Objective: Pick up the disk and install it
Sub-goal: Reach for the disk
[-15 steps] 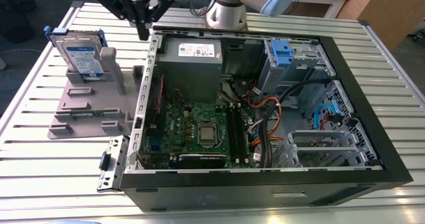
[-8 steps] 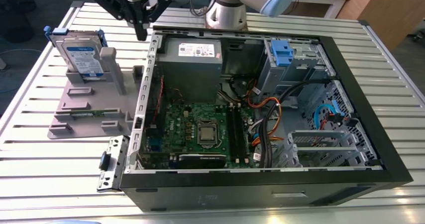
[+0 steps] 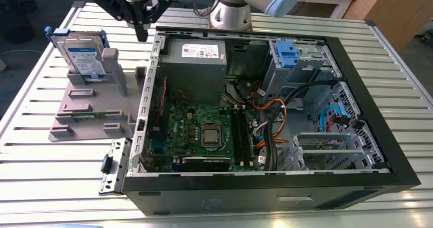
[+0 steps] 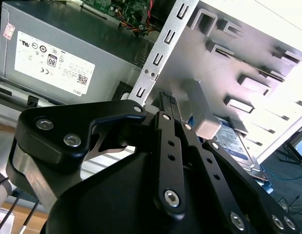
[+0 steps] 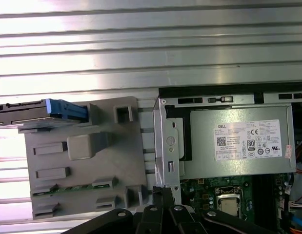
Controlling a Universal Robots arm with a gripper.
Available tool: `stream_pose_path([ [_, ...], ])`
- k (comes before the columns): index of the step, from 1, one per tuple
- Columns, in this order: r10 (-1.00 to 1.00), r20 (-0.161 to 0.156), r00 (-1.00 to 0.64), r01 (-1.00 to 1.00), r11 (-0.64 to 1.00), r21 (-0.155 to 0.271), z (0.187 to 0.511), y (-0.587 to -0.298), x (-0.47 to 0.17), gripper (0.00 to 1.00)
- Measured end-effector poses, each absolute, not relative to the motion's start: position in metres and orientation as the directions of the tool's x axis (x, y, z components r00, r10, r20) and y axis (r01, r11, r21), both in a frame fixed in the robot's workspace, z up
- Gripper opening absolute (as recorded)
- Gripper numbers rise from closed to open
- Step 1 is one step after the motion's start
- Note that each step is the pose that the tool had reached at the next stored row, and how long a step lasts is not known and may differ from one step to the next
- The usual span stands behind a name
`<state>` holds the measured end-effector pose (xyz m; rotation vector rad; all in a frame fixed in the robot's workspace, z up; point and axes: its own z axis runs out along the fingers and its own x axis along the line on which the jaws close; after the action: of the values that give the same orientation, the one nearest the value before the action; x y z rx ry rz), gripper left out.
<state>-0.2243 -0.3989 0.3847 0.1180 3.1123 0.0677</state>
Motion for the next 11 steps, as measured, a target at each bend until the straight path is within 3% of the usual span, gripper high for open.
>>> stream_pose_path([
  [11,0.076,-0.025,-0.997,0.075,0.996,0.044,0.3844,-0.3989,-0.2278,0.11],
])
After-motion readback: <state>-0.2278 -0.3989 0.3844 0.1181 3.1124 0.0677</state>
